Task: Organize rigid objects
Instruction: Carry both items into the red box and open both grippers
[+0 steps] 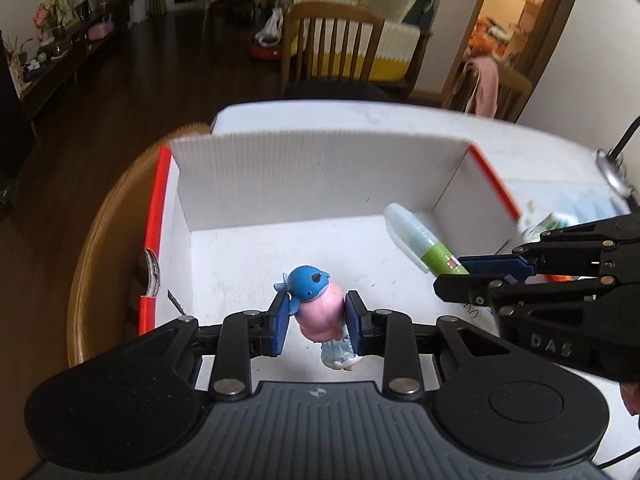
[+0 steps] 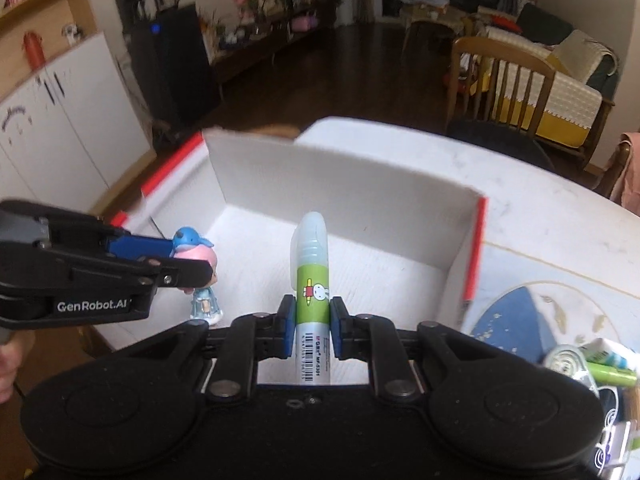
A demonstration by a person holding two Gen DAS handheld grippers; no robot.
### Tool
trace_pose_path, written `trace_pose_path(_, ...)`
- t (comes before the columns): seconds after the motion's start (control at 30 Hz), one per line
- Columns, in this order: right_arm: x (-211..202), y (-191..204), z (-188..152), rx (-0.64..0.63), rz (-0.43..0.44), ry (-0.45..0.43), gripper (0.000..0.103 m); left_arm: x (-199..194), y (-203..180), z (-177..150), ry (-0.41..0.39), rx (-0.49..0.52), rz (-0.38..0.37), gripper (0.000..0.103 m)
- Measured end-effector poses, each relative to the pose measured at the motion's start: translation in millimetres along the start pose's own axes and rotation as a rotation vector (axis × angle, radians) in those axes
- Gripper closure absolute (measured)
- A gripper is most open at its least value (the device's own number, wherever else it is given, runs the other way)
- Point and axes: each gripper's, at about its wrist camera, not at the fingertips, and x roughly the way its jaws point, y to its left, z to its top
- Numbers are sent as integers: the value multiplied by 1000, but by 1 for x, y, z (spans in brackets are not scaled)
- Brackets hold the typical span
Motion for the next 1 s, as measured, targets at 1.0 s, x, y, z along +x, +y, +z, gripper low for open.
trace_pose_path(1.0,38,-1,-19,-18,-14,174,80,55,4,9,163,-9,-17,74)
